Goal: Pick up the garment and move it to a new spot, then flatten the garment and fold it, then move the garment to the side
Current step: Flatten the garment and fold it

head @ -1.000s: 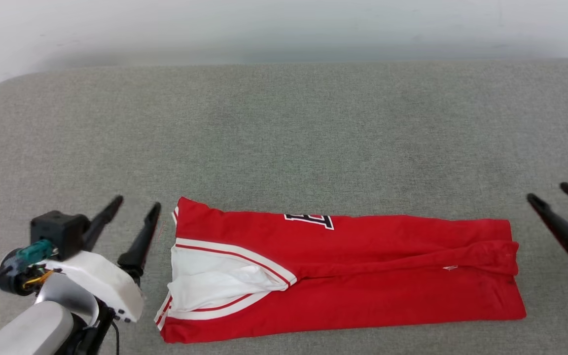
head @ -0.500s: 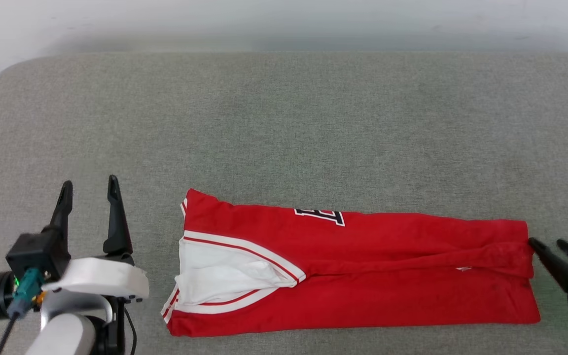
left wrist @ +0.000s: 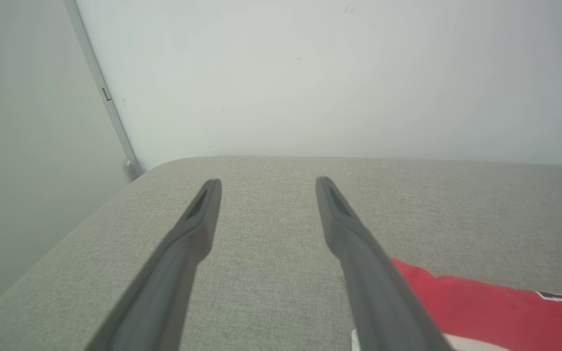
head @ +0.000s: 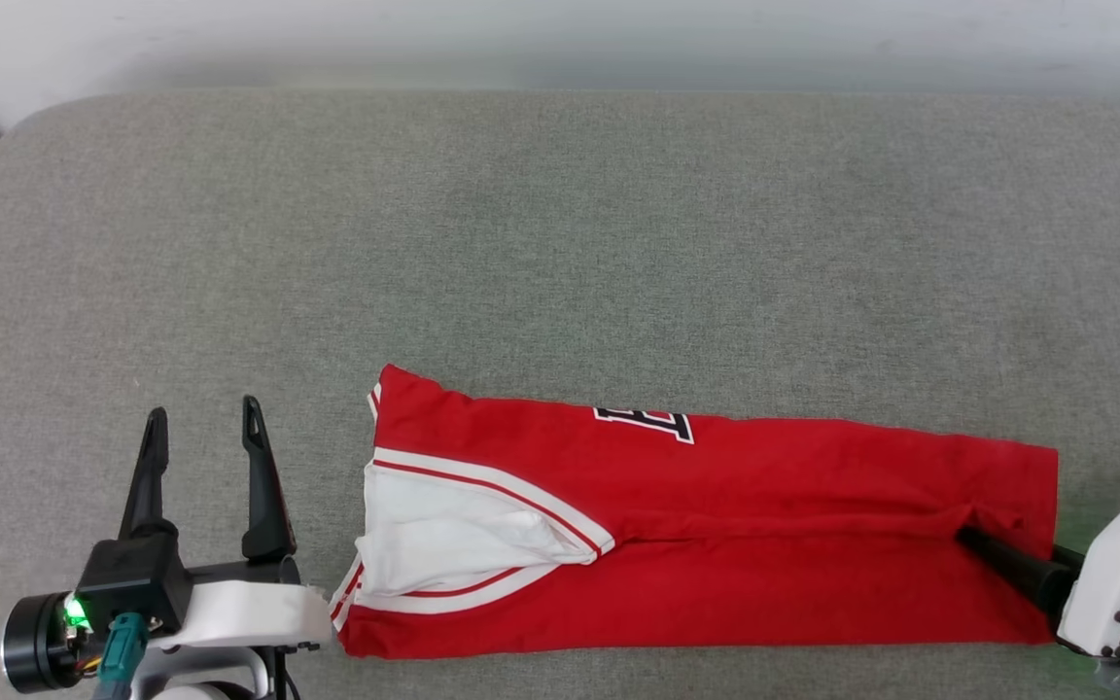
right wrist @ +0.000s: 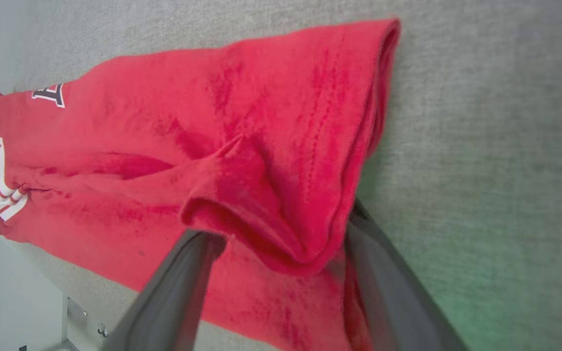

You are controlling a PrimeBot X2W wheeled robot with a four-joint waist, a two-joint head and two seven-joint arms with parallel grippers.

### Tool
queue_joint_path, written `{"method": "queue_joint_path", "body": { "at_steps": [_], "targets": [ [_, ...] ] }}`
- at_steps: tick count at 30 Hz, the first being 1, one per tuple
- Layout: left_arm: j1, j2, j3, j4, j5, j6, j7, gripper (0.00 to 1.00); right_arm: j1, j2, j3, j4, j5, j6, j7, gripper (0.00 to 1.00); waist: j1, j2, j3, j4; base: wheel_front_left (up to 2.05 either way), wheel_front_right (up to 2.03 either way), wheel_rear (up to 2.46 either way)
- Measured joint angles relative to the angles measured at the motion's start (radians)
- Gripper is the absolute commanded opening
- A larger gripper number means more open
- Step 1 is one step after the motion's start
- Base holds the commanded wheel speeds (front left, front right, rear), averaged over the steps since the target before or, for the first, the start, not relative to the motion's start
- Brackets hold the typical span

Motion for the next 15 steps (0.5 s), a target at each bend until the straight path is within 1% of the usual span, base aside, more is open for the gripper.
{"method": "queue_joint_path", "body": {
  "at_steps": [1, 2, 3, 6, 9, 13, 15],
  "targets": [
    [0.004, -0.016, 0.014, 0.004, 0.015, -0.011, 0.0, 1.0, -0.004, 0.0, 0.008, -0.003, 0.001, 0.0, 0.004, 0.74, -0.0001, 0.0, 0.0, 0.001, 0.0, 0.0, 0.0],
    [0.007, -0.03, 0.026, 0.008, 0.031, -0.022, 0.0, 1.0, -0.007, 0.0, 0.015, -0.003, 0.001, 0.0, 0.005, 0.29, 0.0, 0.0, 0.0, 0.002, 0.0, 0.0, 0.0],
    [0.014, -0.043, 0.037, 0.009, 0.047, -0.031, 0.0, 1.0, -0.009, 0.0, 0.018, -0.002, 0.001, 0.0, 0.0, 0.0, 0.0, 0.0, -0.002, 0.002, 0.0, 0.0, 0.0],
    [0.029, -0.082, 0.074, 0.006, 0.081, -0.052, 0.0, 1.0, -0.017, -0.007, 0.031, 0.001, -0.002, 0.0, -0.015, 0.0, 0.0, 0.0, -0.01, 0.002, 0.0, 0.0, 0.0],
    [0.043, -0.102, 0.102, -0.002, 0.117, -0.071, -0.001, 1.0, -0.022, -0.014, 0.04, -0.007, 0.0, 0.0, -0.018, 0.0, 0.0001, 0.0, -0.022, -0.001, 0.0, 0.0, 0.0],
    [0.069, -0.124, 0.126, -0.004, 0.144, -0.095, -0.001, 1.0, -0.024, -0.071, 0.016, -0.004, 0.009, 0.0, -0.007, 0.0, 0.0001, 0.0, -0.041, -0.007, 0.0, 0.0, 0.0],
    [0.08, -0.133, 0.134, -0.005, 0.154, -0.103, -0.001, 1.0, -0.025, -0.109, -0.005, 0.01, 0.009, 0.0, 0.001, 0.0, 0.0001, 0.0, -0.052, -0.01, 0.0, 0.0, 0.0]
  ]
}}
